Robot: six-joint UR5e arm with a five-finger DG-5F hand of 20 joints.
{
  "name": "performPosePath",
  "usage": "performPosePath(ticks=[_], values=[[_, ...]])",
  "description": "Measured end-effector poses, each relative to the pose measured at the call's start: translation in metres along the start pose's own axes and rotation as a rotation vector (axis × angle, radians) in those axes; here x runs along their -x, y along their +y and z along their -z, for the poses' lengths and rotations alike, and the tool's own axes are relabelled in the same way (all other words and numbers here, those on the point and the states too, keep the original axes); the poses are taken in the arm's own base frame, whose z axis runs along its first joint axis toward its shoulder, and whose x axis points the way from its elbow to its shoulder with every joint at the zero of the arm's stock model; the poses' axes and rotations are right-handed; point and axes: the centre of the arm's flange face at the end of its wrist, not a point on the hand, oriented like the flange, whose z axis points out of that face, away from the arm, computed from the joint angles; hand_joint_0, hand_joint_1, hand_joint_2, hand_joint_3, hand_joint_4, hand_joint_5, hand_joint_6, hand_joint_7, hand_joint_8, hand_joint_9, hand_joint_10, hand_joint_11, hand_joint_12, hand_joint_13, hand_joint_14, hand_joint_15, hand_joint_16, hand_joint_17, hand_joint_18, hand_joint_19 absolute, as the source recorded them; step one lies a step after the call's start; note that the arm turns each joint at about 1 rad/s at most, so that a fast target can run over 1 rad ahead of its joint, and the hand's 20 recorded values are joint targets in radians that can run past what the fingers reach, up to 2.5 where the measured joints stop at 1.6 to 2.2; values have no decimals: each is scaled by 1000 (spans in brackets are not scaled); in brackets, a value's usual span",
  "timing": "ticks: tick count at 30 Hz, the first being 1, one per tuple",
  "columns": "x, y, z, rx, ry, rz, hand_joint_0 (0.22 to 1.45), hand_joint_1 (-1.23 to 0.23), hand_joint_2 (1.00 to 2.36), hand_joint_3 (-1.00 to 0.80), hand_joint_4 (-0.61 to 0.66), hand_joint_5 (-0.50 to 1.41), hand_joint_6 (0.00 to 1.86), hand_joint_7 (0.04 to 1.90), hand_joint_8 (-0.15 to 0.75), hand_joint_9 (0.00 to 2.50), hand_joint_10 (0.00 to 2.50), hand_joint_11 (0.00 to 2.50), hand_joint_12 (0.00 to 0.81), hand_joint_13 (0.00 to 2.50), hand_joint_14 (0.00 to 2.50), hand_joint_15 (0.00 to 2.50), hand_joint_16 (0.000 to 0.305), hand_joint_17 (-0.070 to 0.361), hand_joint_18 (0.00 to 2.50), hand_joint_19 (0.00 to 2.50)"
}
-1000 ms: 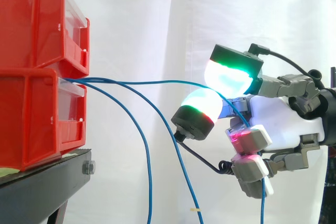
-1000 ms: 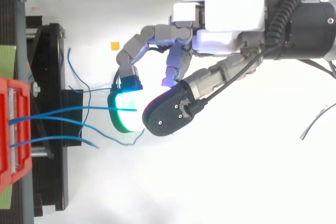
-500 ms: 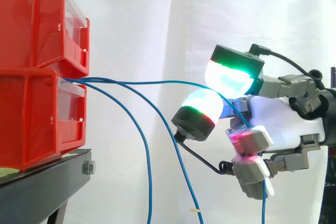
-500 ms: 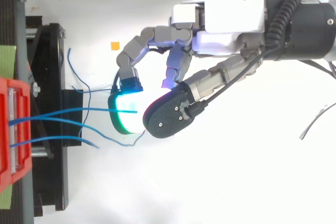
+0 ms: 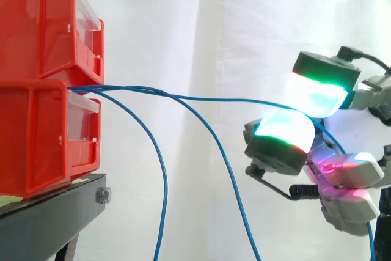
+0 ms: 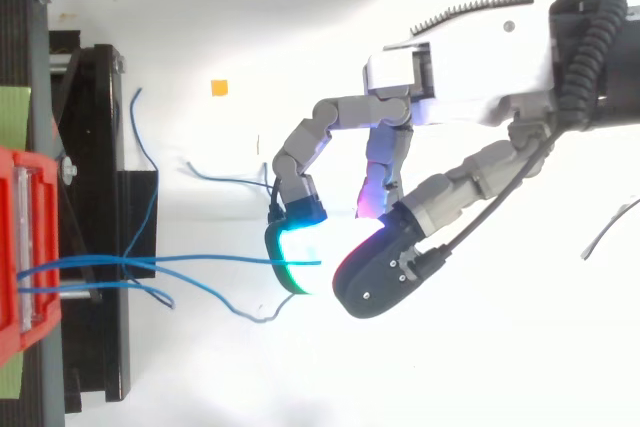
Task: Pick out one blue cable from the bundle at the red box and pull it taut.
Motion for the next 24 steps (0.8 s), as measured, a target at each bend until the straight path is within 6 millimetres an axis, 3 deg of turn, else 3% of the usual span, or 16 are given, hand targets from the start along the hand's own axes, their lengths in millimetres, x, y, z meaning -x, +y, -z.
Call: performPosePath(ticks=[13, 24], values=[[5, -14, 21, 43, -31, -13, 611, -657, 1018, -243, -94, -49, 890, 957, 345, 1325, 27, 676, 366, 1166, 22, 648, 50, 113, 1019, 671], [6, -19, 24, 46, -133, -133, 612, -658, 1017, -243, -92, -48, 890, 956, 346, 1324, 25, 686, 370, 1166, 23, 645, 50, 114, 1017, 671]])
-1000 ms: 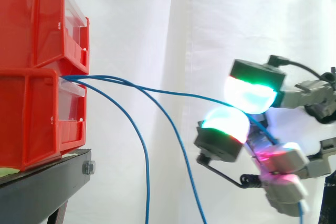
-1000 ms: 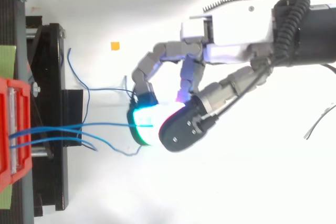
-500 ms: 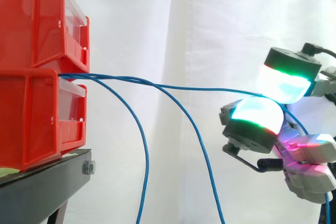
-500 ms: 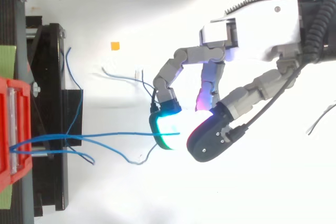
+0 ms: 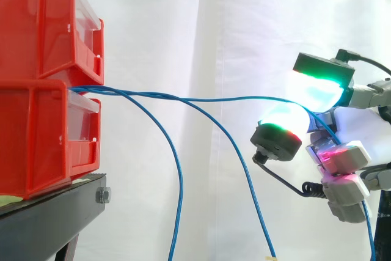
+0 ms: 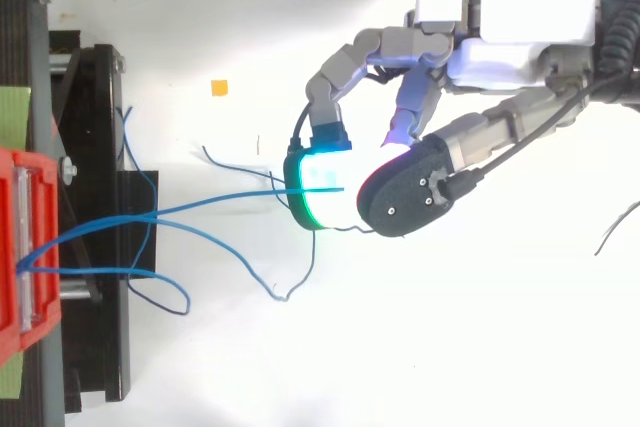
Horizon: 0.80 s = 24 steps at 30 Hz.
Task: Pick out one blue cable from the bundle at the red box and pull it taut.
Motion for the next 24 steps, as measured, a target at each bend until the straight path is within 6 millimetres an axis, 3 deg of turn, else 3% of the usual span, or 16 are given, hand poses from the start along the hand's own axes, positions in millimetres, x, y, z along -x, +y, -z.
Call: performPosePath(ticks=[24], values=[[0, 1, 0, 5, -8, 23, 617, -654, 1016, -266, -118, -51, 893, 922, 314, 1295, 25, 682, 356, 1119, 24, 648, 49, 111, 993, 695]])
